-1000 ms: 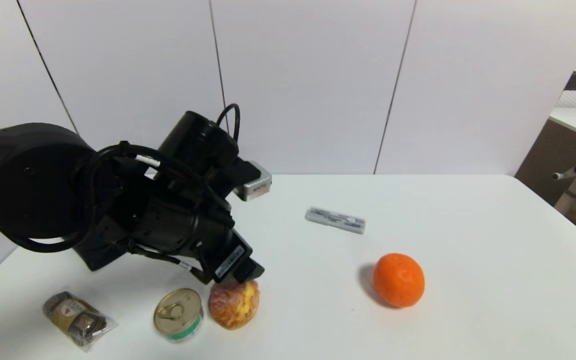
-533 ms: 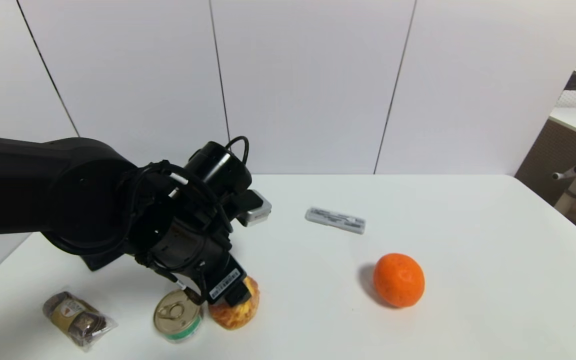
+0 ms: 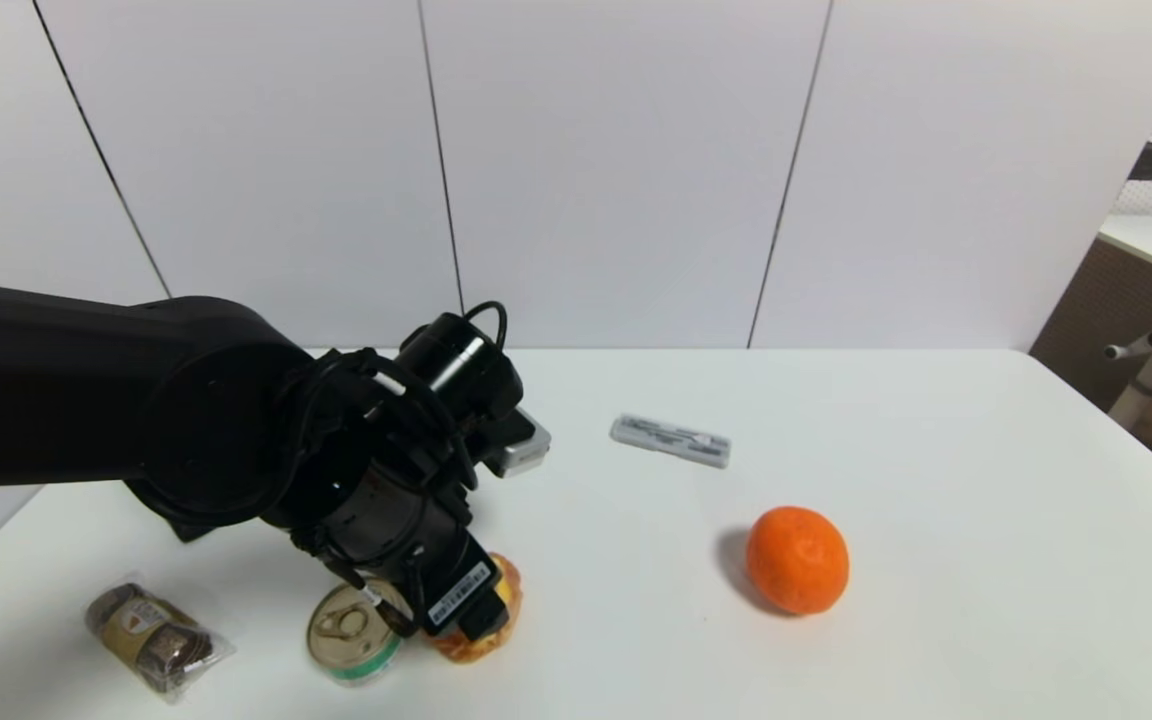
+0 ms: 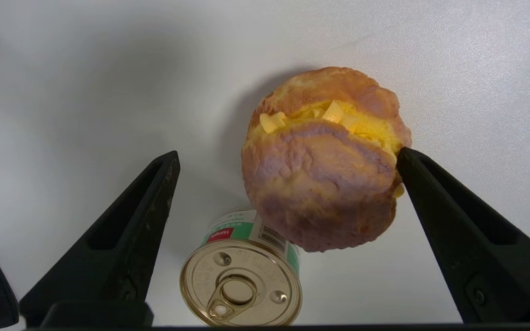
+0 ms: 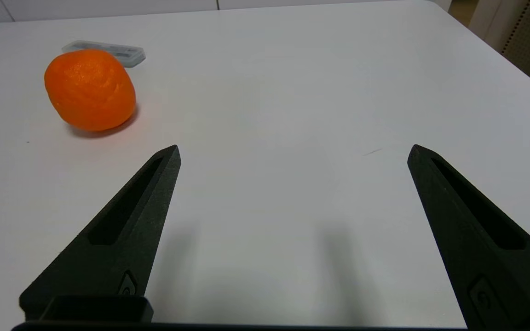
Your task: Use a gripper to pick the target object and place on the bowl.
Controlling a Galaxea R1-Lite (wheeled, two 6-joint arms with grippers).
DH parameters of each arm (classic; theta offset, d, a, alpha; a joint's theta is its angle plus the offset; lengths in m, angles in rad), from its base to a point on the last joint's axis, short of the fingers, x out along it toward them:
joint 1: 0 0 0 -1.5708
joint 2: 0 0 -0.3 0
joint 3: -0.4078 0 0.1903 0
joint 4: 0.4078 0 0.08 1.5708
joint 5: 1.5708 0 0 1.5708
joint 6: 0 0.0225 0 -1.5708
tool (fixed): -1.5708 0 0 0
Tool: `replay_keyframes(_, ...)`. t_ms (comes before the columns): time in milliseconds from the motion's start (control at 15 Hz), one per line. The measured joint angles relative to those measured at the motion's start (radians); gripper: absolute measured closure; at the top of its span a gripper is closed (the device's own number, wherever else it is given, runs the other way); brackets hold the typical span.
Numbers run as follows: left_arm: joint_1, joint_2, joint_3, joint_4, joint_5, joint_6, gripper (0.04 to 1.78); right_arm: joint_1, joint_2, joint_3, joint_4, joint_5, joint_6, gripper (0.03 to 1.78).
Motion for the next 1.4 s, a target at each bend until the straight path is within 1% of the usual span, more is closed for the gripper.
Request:
replay_keyframes(200,-0.006,0.005,-0.020,0.038,-0.036,-0.008,0.13,0.000,0.000,0.000,0.000,-0.001,0.000,0.11)
replay_keyframes(467,-0.009,0.007,-0.111,0.179,-0.037,-0.009,0.13,0.000,0.000,0.000,0.000,0.000,0.000,0.11)
replay_keyframes(867,-0.012,0.008,-0.120,0.184,-0.039,-0.010,0.13,0.000,0.000,0.000,0.000,0.000,0.000,0.11)
replay_keyframes(1400,-0.027,0.061,-0.121,0.174,-0.050,-0.014,0.13,0.000,0.000,0.000,0.000,0.000,0.000,0.11)
